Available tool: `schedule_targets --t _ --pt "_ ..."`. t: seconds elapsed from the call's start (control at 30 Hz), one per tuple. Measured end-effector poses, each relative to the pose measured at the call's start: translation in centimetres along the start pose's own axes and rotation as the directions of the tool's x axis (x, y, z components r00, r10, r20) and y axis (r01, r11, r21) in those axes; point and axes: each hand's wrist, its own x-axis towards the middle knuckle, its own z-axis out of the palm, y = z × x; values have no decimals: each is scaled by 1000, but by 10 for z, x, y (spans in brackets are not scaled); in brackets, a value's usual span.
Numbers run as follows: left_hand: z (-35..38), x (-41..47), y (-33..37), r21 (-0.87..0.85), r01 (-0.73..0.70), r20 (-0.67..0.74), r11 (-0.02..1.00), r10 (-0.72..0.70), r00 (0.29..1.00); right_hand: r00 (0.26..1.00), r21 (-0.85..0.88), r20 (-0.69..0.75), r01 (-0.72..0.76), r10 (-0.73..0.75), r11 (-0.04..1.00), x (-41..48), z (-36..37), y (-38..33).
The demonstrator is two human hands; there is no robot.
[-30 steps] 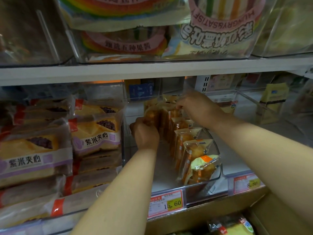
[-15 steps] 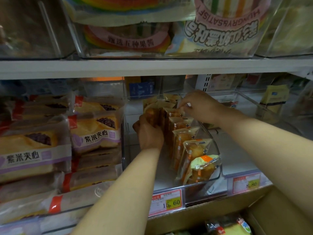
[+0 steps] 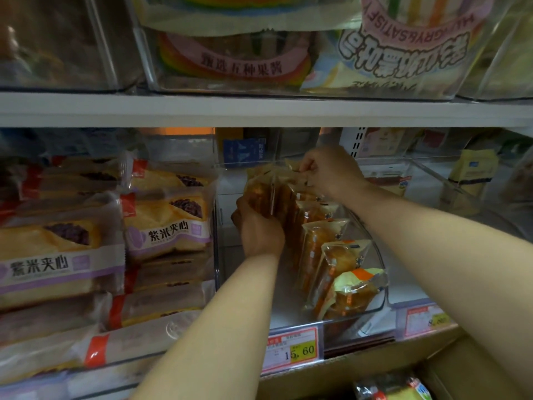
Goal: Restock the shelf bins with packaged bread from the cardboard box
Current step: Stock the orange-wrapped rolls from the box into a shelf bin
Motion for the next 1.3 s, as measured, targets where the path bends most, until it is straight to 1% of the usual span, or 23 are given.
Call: schedule_targets --t 0.1,0.17,0.23,0.3,0.43,0.53,0.63,0.7,0.77,0.8,0.87,0.9,0.93,0.97,1.0,1.03,1.1,1.2,1.3 --pt "1 0 -1 -50 -6 -22 999 5 1000 983 8 -157 100 -97 995 -8 1 2" --pt "1 0 0 -30 -5 -28 1000 4 1000 961 6 -216 181 -175 983 -13 4 3" --pt "1 -1 0 -6 -18 -43 1000 17 999 929 -39 -267 255 -256 966 -15 6 4" --pt "1 0 1 2 -27 -47 1000 28 999 912 -71 -283 290 -298 954 -14 6 7" --pt "2 2 0 36 -42 -38 998 44 998 909 -140 -234 320 -345 937 -8 1 15" --pt "5 8 -6 88 -59 31 994 57 998 919 -195 -180 316 -350 929 -7 -3 19" --pt "13 14 -16 109 -35 159 993 17 987 958 -229 23 282 -285 932 -7 4 18" --pt "17 17 -22 126 -20 219 992 -8 976 969 -251 111 243 -221 937 -5 4 16" --pt "20 20 -28 153 -22 240 988 -15 971 972 -286 114 231 -206 930 -5 -2 16" --pt "20 21 -28 154 -21 239 988 -17 971 977 -261 88 210 -193 942 -7 -7 16" --pt "20 23 -30 134 -21 234 991 -11 972 991 -84 19 136 -135 987 -16 -23 16" --pt "21 24 -30 125 -23 235 992 -7 972 993 14 27 111 -111 994 -22 -32 17" --pt "21 24 -30 117 -21 234 993 -7 972 991 71 88 91 -97 993 -30 -38 17" --pt "21 25 -31 112 -20 234 994 -7 972 982 60 164 87 -96 994 -36 -41 17" --pt "21 26 -31 114 -17 232 993 -10 973 971 0 220 97 -94 995 -40 -40 18" --pt "21 27 -33 123 -13 230 992 -16 973 967 -76 238 115 -94 991 -42 -38 18" --pt "20 27 -34 144 3 229 990 -37 973 963 -169 243 157 -113 973 -40 -34 15" --pt "16 23 -29 150 40 225 988 -74 972 952 -179 260 211 -160 961 -32 -29 11" --pt "10 17 -21 145 57 229 988 -90 969 969 -212 176 208 -172 955 -30 -18 14"
